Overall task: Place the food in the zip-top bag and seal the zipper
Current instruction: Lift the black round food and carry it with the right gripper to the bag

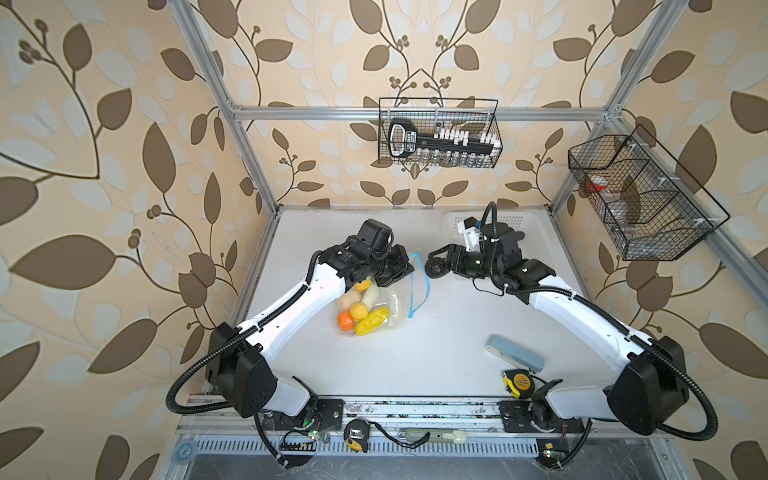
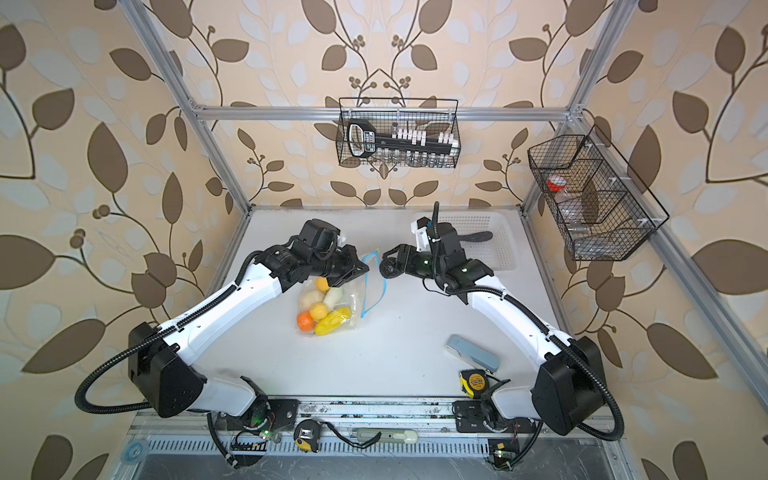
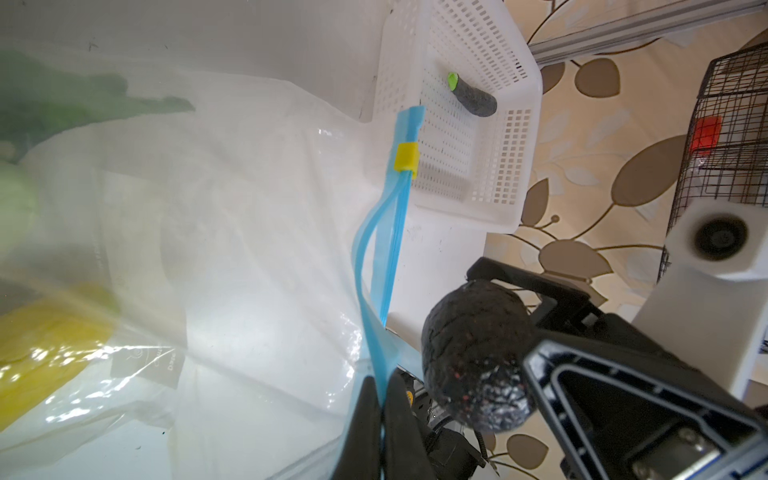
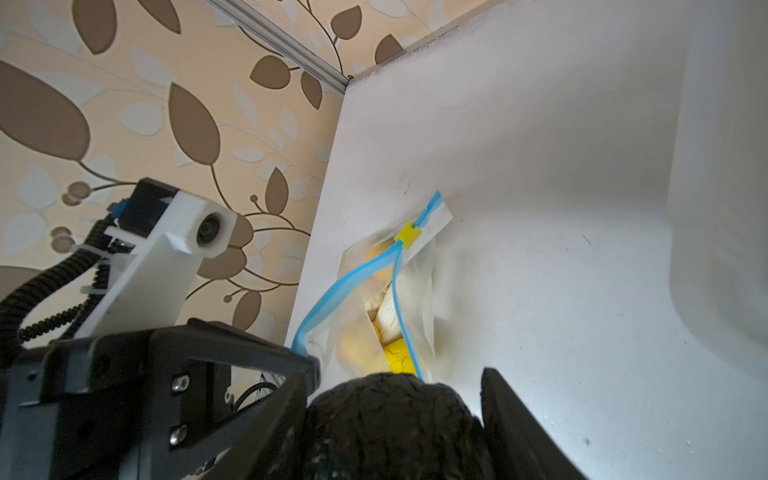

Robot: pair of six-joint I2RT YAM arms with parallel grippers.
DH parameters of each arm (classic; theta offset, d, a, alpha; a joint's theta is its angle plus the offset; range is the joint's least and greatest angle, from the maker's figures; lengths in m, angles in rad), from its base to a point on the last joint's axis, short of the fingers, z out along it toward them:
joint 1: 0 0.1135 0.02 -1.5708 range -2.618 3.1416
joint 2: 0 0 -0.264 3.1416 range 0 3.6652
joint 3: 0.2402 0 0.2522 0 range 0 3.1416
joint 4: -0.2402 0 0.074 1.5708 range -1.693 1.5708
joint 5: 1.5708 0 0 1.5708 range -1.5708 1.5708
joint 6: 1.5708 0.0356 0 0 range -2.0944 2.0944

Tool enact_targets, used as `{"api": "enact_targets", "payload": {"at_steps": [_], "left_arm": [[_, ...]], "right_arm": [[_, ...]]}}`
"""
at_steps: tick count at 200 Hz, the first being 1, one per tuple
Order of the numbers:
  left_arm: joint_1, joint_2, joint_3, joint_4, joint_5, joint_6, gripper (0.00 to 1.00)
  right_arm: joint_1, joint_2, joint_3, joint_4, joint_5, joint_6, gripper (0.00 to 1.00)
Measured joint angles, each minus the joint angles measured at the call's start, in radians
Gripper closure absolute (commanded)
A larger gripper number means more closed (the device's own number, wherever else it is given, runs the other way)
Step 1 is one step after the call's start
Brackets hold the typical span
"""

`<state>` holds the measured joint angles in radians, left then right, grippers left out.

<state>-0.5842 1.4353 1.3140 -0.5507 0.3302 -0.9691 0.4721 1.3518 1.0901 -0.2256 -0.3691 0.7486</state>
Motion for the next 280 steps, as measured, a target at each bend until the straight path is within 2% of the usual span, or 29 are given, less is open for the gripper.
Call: {"api": "enact_targets", "payload": {"at_steps": [97,184,280], "left_arm": [[0.000,0.000,0.001,-0.007,-0.001,0.000,0.98],[0.000,0.000,0.001,-0.006,-0.001,-0.001,0.98],[0.000,-0.010,0.001,-0.006,-0.001,-0.003,0.98]], "right_arm": [[0.092,-0.085,-0.100,0.053,0.034,0.060,0.55],[0.142,-0.068,-0.109,0.119,0.044,0.095,0.57],[0.143,-0.021,-0.161,0.151,0.048,0.115,0.58]]}}
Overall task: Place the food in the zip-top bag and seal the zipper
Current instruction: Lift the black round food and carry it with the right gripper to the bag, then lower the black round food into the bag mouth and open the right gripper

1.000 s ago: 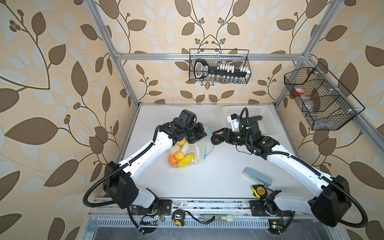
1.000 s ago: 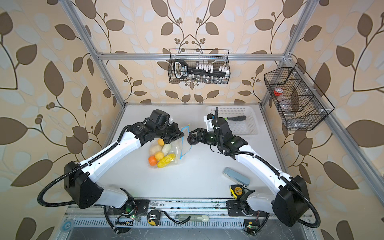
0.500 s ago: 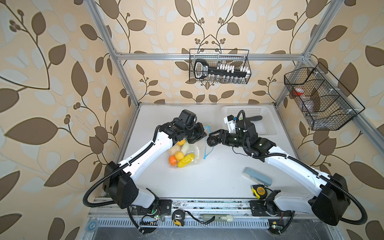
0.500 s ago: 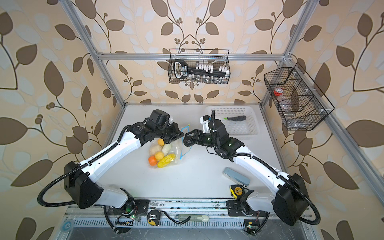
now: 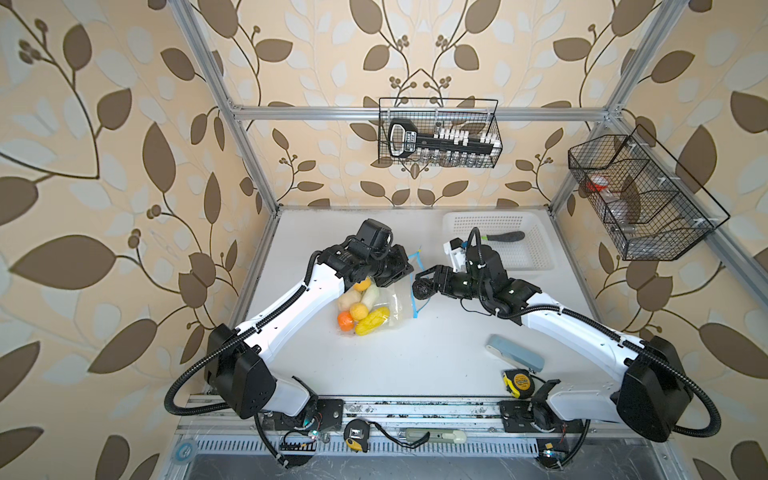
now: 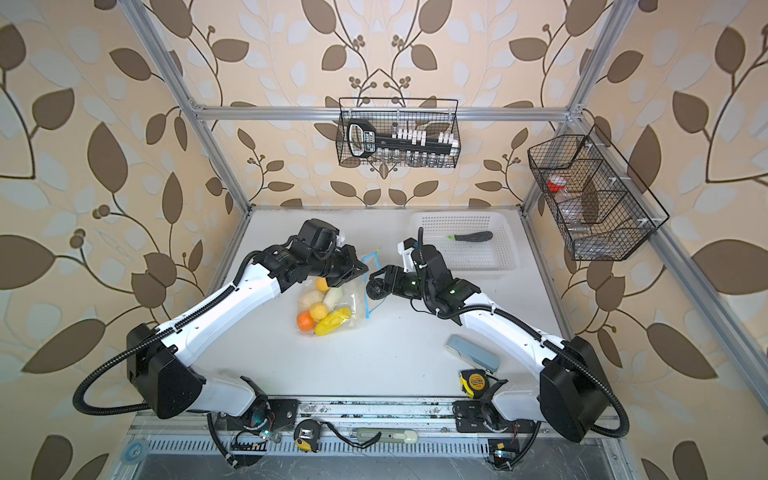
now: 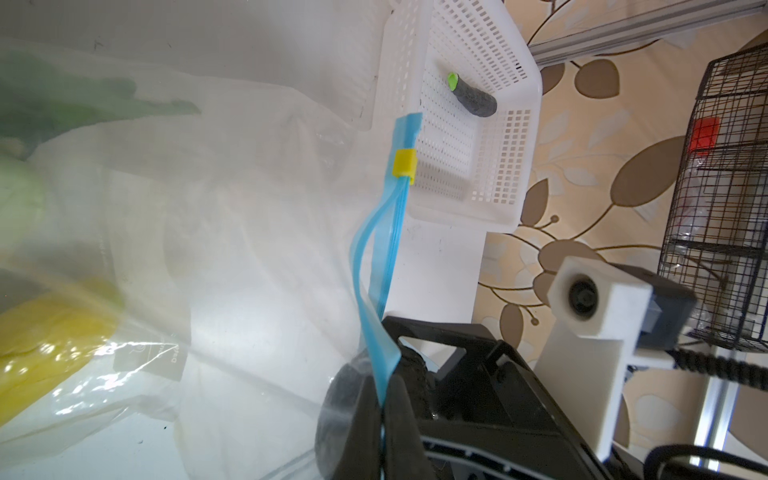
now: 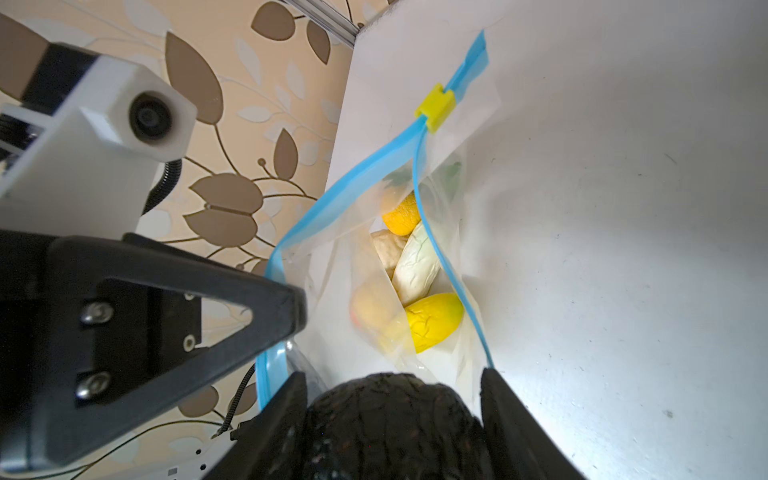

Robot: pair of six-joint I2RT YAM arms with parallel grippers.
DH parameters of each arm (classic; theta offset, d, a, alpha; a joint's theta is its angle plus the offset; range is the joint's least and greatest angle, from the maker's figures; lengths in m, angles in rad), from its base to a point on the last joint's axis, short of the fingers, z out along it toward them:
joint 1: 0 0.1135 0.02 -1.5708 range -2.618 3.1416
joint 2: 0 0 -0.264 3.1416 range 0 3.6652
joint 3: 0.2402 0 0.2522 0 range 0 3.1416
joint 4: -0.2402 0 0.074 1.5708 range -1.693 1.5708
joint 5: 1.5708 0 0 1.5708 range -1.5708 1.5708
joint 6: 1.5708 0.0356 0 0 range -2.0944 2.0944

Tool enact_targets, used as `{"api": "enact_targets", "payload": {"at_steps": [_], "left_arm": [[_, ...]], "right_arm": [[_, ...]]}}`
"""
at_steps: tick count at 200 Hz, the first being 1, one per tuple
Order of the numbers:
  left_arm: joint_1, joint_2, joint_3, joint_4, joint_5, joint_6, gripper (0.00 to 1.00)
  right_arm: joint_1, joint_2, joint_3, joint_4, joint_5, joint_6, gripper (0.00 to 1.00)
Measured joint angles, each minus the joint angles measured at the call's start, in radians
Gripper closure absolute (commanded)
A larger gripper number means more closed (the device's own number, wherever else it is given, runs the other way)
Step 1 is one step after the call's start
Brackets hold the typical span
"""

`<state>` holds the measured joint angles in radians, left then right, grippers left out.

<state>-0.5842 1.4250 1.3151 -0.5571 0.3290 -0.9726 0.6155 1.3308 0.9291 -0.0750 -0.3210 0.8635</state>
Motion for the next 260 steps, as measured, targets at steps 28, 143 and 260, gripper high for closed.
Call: {"api": "enact_targets", "payload": {"at_steps": [28,143,260], "left_arm": [[0.000,-0.005,0.000,0.000,0.000,0.000,0.98],[0.000,-0.006,0.000,0.007,0.001,-0.008,0.98],[-0.006,-0.014,-0.002,0.009,0.002,-0.019,0.98]], "right_arm": [[0.000,0.002,0.000,-0.017,0.018,-0.009,0.58],[0.066,0.044,0.074,-0.162,0.137,-0.105,0.53],[0.080,0.084,0.092,-0.187,0.153,-0.136,0.41]]}}
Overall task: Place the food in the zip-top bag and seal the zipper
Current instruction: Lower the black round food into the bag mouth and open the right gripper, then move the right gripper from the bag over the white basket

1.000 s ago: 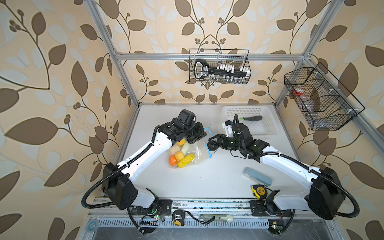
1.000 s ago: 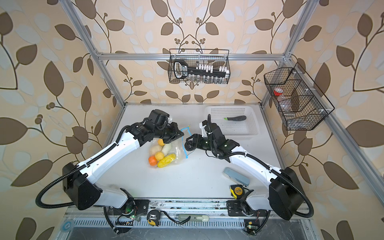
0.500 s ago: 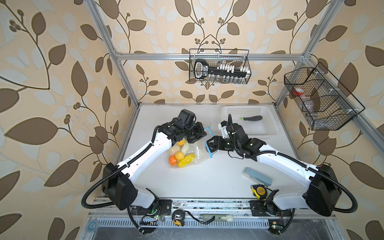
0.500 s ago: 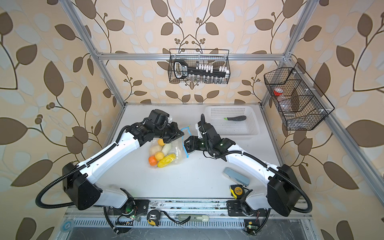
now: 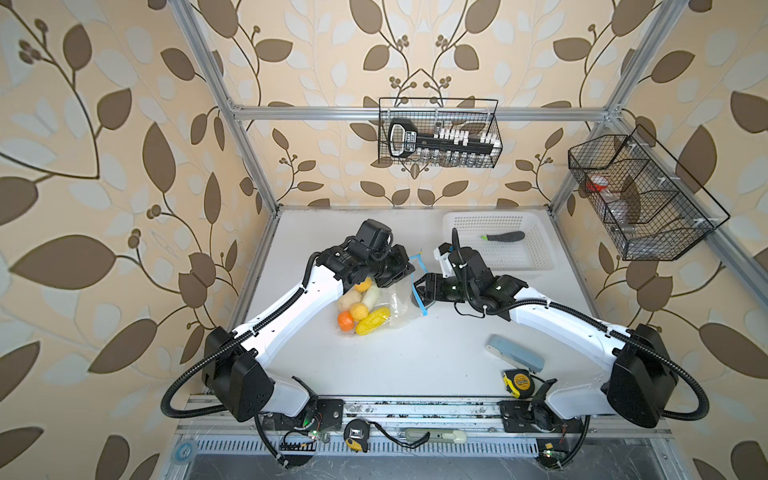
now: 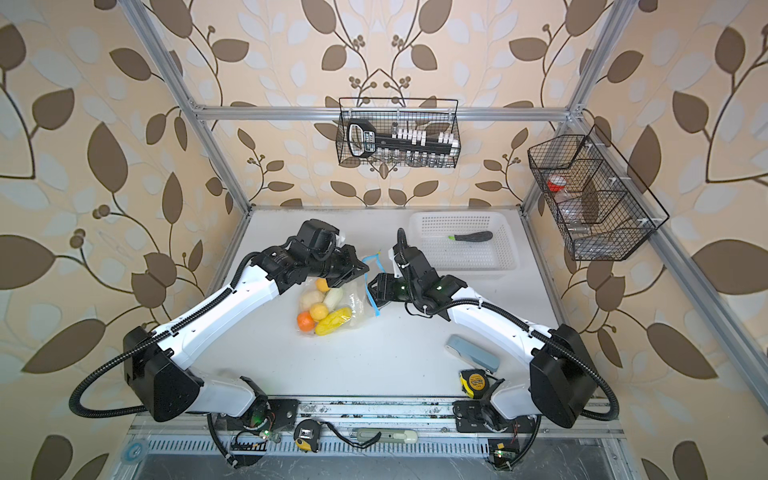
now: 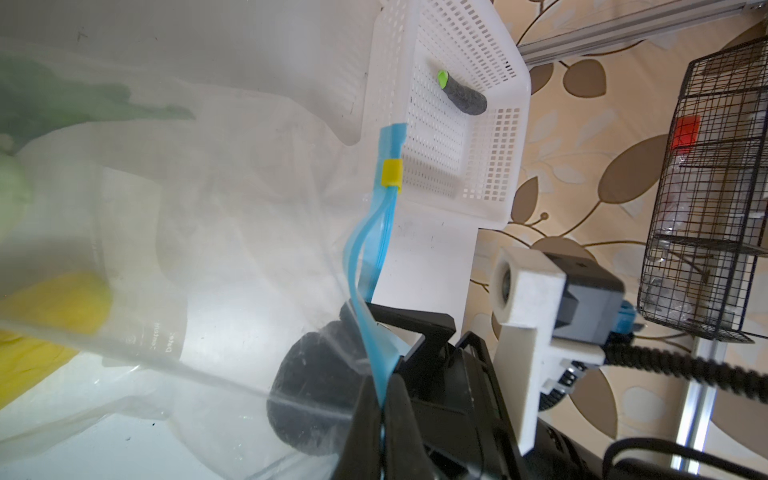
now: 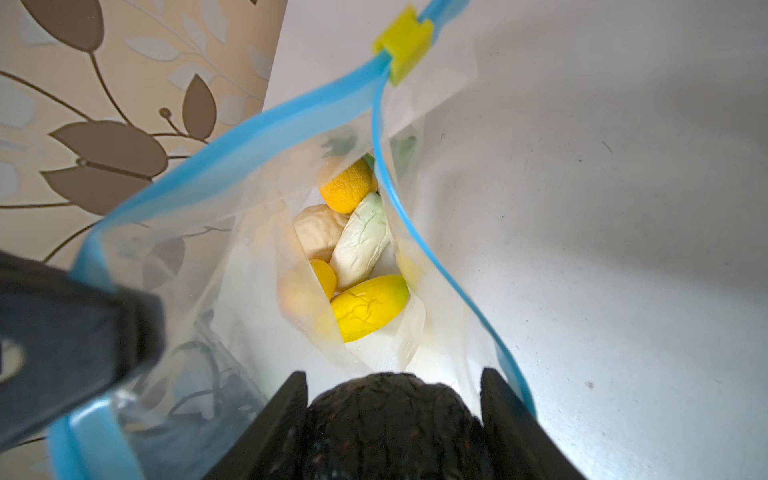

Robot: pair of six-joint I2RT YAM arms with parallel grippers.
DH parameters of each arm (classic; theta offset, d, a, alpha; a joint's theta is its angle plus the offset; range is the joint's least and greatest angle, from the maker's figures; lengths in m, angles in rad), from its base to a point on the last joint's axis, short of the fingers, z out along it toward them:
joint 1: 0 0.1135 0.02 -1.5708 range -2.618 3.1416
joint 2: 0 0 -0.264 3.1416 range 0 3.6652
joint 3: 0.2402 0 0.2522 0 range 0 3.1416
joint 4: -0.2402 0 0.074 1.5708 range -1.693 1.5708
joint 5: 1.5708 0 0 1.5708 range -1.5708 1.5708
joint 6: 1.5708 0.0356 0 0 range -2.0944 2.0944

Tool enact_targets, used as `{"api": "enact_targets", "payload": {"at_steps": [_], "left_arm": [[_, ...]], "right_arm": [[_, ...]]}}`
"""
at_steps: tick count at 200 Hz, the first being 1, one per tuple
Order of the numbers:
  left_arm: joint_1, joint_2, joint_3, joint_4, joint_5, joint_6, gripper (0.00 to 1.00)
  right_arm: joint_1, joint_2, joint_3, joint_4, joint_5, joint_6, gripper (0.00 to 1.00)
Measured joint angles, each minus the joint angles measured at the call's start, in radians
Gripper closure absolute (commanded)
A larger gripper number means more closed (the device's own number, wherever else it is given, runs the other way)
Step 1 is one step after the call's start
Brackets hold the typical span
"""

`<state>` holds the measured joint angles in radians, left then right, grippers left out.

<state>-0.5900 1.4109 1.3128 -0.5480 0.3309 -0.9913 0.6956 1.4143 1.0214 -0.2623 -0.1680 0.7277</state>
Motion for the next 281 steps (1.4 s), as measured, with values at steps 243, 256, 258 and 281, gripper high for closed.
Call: {"api": "enact_targets", "payload": {"at_steps": [243,256,258,281], "left_arm": [[0.000,0.000,-0.010,0.006,0.000,0.000,0.98],[0.000,0.000,-0.010,0.006,0.000,0.000,0.97],[0.000,0.000,-0.010,0.006,0.000,0.000,0.98],[0.000,0.000,-0.014,0.011,0.000,0.000,0.98]], "right_arm": [[0.011,0.009,0.014,-0.019,0.002,-0.022,0.28],[0.011,0.005,0.017,-0.027,0.005,-0.022,0.28],[0.011,0.003,0.018,-0.028,0.006,-0.022,0.28],[0.011,-0.027,0.024,-0.049,0.031,-0.026,0.29]]}}
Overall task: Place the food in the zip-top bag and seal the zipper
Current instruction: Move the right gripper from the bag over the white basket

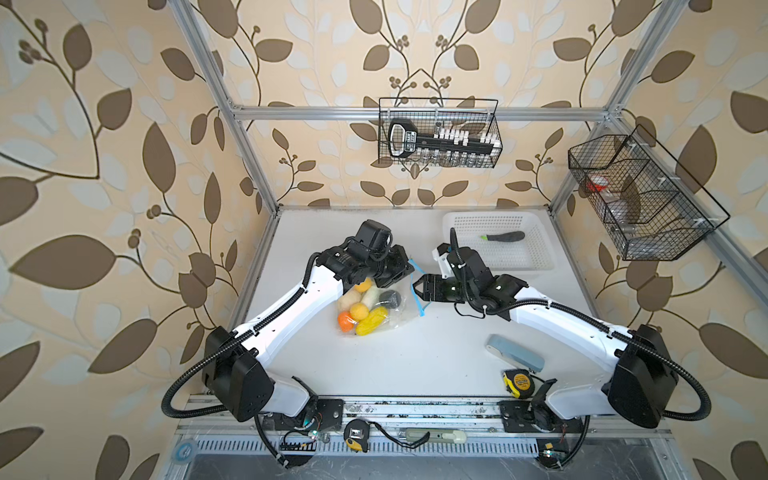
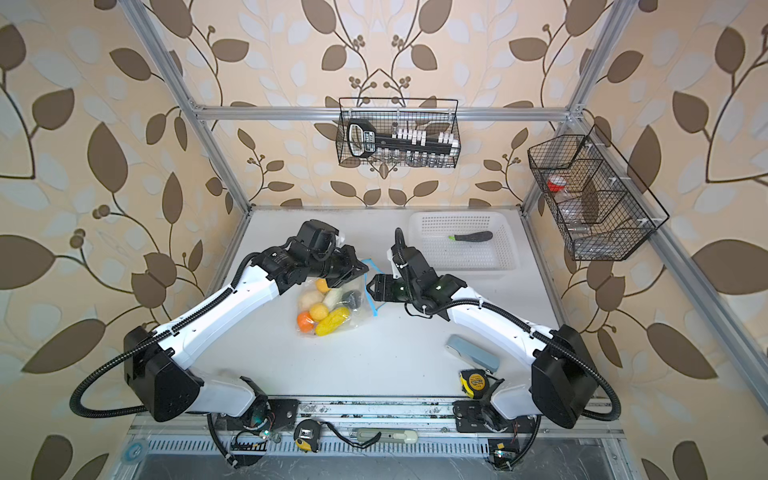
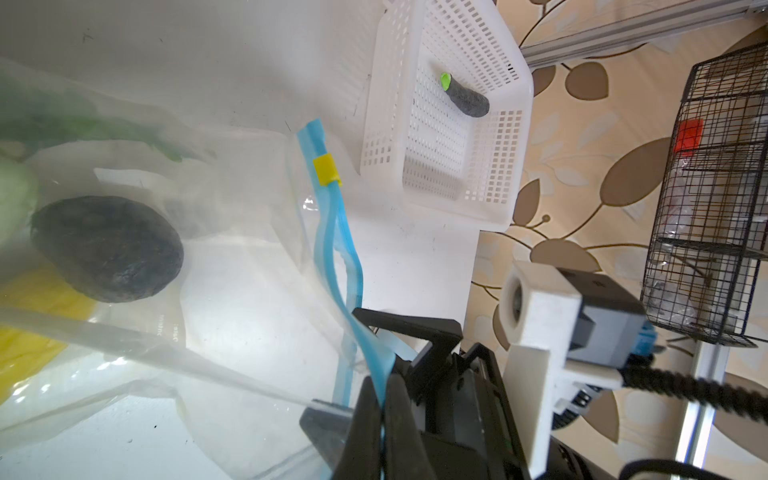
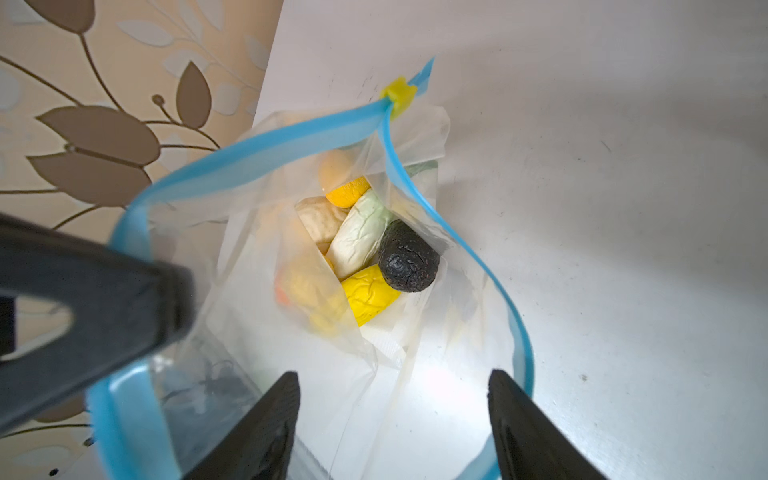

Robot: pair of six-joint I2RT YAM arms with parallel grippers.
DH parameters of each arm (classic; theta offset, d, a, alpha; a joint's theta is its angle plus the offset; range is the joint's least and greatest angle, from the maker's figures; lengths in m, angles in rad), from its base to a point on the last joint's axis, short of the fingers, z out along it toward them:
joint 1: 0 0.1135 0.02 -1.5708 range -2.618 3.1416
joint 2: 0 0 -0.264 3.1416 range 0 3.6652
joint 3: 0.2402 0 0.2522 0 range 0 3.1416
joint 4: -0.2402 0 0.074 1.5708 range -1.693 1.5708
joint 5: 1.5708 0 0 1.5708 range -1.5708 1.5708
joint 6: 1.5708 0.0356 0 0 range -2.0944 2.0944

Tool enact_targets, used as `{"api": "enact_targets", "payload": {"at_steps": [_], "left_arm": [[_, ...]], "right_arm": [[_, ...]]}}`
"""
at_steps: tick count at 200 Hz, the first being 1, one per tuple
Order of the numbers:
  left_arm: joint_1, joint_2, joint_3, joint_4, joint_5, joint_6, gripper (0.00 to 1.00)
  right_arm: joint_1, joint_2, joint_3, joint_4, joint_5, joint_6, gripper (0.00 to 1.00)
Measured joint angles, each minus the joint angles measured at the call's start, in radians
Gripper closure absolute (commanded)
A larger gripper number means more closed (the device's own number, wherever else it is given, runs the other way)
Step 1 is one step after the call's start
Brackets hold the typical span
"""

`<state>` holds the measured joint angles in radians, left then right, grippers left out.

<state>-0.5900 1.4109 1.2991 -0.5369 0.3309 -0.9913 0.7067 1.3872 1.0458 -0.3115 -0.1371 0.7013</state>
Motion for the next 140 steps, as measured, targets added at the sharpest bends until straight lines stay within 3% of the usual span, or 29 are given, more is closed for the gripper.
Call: {"api": "enact_targets", "payload": {"at_steps": [49,95,140], "left_arm": [[0.000,0.000,-0.012,0.011,0.000,0.000,0.98],[0.000,0.000,-0.016,0.018,0.001,0.000,0.98],[0.000,0.000,-0.029,0.034,0.006,-0.003,0.98]], "right_arm": [[-0.029,-0.072,0.042,-0.042,0.100,-0.048,0.30],[-0.177,-0.068,0.046,-0.054,0.228,-0.130,0.30],[-0.267,0.133,0.189,-0.059,0.487,-0.309,0.30]]}}
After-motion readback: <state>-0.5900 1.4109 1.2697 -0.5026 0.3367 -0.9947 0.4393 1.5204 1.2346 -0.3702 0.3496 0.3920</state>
